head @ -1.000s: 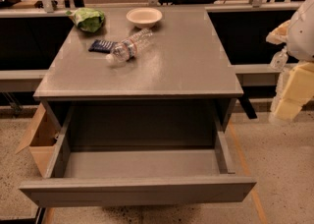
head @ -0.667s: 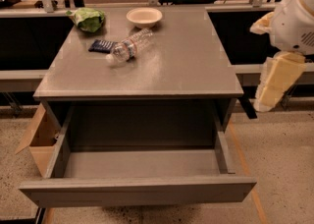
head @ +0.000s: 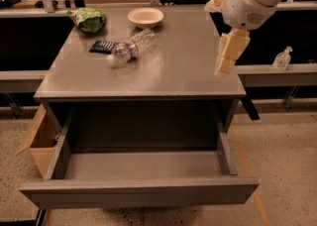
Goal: Place water bottle into top drawer
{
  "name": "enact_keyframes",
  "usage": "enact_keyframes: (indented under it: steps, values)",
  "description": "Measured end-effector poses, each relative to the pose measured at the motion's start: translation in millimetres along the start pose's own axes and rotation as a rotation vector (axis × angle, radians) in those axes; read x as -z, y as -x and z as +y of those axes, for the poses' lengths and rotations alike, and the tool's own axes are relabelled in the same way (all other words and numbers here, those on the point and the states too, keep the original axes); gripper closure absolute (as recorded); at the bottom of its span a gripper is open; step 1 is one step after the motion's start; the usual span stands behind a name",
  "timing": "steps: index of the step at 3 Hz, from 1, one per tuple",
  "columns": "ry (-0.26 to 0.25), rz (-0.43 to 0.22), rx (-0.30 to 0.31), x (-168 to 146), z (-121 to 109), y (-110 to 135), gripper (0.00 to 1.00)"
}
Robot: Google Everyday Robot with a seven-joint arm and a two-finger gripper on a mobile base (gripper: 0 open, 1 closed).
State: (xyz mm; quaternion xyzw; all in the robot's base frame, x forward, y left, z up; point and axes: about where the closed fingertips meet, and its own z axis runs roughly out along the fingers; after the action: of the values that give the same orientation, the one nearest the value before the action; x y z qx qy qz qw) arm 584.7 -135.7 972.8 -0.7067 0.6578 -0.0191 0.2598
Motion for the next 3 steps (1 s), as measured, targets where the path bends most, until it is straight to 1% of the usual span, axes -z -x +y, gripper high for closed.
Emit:
enact_keyframes:
  steps: [1, 2, 3]
  values:
    - [0.001, 0.001, -0.001, 0, 1, 0, 0.00]
    - [0.011, -0.016, 0.089, -24, -21, 13, 0.00]
    - [0.019, -0.041, 0.229, -64, -59, 35, 0.00]
